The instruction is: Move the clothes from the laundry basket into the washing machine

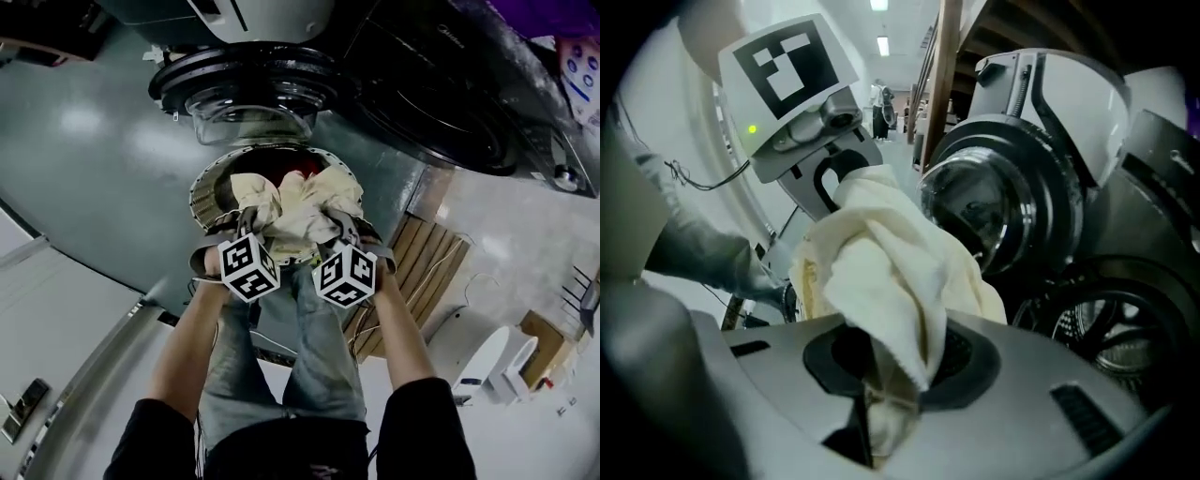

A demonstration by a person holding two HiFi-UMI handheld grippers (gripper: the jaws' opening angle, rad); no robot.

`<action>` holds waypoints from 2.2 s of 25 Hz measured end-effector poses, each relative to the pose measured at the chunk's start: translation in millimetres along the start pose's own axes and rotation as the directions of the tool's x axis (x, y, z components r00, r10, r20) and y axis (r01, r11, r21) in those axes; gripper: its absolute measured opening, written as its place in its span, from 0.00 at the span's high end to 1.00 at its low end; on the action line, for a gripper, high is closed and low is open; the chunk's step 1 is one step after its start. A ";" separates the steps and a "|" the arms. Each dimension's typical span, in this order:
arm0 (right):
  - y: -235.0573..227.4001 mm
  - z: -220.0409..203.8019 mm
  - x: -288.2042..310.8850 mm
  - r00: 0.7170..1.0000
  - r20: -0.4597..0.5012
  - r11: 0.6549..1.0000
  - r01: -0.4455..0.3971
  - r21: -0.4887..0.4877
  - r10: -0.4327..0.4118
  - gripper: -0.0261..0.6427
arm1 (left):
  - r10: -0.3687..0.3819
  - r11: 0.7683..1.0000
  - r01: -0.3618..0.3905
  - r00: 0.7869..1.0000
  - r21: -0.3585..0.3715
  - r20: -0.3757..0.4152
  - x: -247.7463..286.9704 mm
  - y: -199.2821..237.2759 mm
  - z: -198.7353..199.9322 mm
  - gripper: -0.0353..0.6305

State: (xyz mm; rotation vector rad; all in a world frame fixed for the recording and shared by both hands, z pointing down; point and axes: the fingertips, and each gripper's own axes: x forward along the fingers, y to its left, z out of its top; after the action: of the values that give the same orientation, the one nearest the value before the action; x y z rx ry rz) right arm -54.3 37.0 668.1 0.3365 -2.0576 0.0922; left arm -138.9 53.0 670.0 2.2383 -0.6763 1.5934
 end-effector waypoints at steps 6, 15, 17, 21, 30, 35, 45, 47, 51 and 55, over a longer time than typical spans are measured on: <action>-13.6 -0.4 -86.5 0.998 0.028 0.994 0.058 0.088 -0.061 0.82 | 0.035 0.997 -0.036 0.999 0.075 0.016 -62.8 -17.1 61.5 0.73; -57.2 -24.0 -188.4 0.978 0.060 0.969 0.190 0.157 -0.201 0.82 | 0.080 0.977 -0.092 0.994 0.192 0.069 -116.9 -39.4 162.0 0.73; -64.0 -31.2 -208.0 0.971 0.063 0.959 0.216 0.182 -0.230 0.82 | 0.084 0.967 -0.100 0.993 0.234 0.077 -126.4 -44.0 183.3 0.73; -79.4 -50.0 -250.0 0.953 0.033 0.932 0.288 0.221 -0.303 0.82 | 0.064 0.950 -0.099 0.990 0.297 0.125 -137.6 -58.3 227.0 0.73; -72.6 -91.3 -307.9 0.911 -0.077 0.857 0.407 0.316 -0.405 0.82 | -0.029 0.897 -0.064 0.979 0.438 0.203 -146.5 -102.4 277.0 0.73; -55.7 -96.0 -322.6 0.891 -0.126 0.822 0.451 0.347 -0.436 0.82 | -0.076 0.870 -0.042 0.973 0.491 0.217 -154.7 -119.2 278.3 0.73; -45.6 -93.9 -347.7 0.855 -0.162 0.770 0.516 0.377 -0.493 0.82 | -0.107 0.819 -0.060 0.961 0.571 0.254 -174.5 -129.5 289.2 0.73; -49.7 -96.7 -348.1 0.854 -0.162 0.770 0.517 0.374 -0.494 0.82 | -0.107 0.813 -0.062 0.961 0.579 0.253 -172.4 -128.8 293.8 0.73; -67.3 -108.5 -345.6 0.859 -0.154 0.777 0.509 0.371 -0.489 0.82 | -0.100 0.816 -0.061 0.964 0.575 0.245 -160.3 -125.1 309.2 0.73; -100.8 -125.5 -340.8 0.878 -0.127 0.806 0.476 0.351 -0.462 0.82 | -0.087 0.826 -0.052 0.972 0.561 0.218 -142.8 -114.3 335.6 0.73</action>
State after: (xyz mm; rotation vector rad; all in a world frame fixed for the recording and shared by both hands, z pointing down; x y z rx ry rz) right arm 234.8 34.0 426.2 1.0686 -1.8548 0.1853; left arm 151.7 7.3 425.9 2.8816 -0.2398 1.6978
